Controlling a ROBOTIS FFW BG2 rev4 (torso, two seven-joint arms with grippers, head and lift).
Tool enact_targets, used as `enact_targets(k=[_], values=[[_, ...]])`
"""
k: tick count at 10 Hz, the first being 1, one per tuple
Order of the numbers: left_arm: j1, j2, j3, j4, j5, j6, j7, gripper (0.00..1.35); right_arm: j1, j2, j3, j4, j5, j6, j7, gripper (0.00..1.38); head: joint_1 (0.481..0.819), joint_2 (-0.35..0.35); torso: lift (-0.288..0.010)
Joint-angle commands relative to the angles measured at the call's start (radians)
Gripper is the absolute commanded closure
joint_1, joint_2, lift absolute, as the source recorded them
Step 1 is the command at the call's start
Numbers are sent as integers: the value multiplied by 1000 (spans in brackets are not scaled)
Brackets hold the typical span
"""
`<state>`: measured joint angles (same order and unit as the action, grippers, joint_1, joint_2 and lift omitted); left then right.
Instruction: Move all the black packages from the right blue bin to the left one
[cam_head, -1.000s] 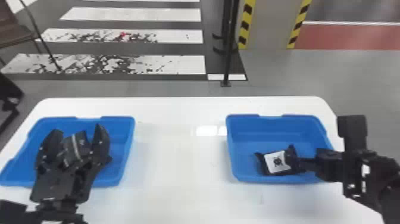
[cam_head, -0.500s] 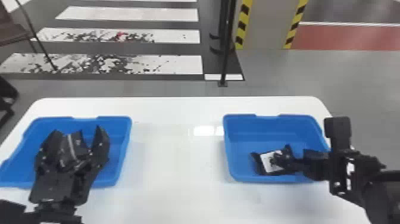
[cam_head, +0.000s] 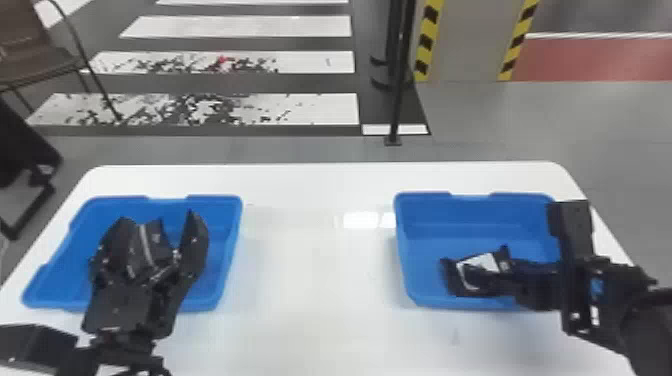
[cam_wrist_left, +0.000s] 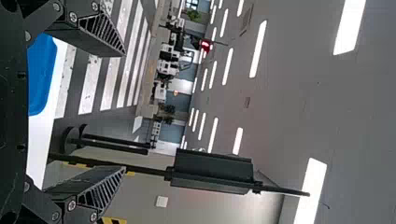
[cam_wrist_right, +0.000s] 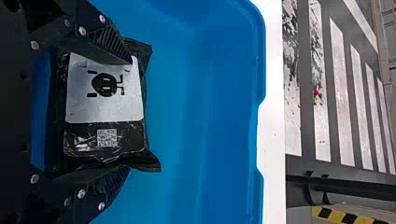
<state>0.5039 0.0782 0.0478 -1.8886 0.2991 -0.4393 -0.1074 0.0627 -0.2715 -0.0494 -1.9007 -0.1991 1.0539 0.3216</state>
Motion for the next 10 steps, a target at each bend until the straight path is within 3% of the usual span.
enact_targets(k=[1,3,5,8,10], values=[[4,0,6,0,0,0,-2,194,-1,-2,2,-15,-4,19,-13,1122,695,20,-154],[7,0,6,0,6,-5,-3,191,6,0,-6,-37,-30,26,-35,1162,695,21,-154],[7,0,-6,0,18,-25,-2,194,28,12,-62,-52,-90,-48,-41,1164,695,24,-154],[-6,11,-68,-22,70,-44,9,194,26,21,-82,-25,-367,-232,-27,1164,695,24,-154],[-16,37,-183,-64,199,0,11,193,-11,20,8,17,-579,-303,40,1164,695,59,-154]])
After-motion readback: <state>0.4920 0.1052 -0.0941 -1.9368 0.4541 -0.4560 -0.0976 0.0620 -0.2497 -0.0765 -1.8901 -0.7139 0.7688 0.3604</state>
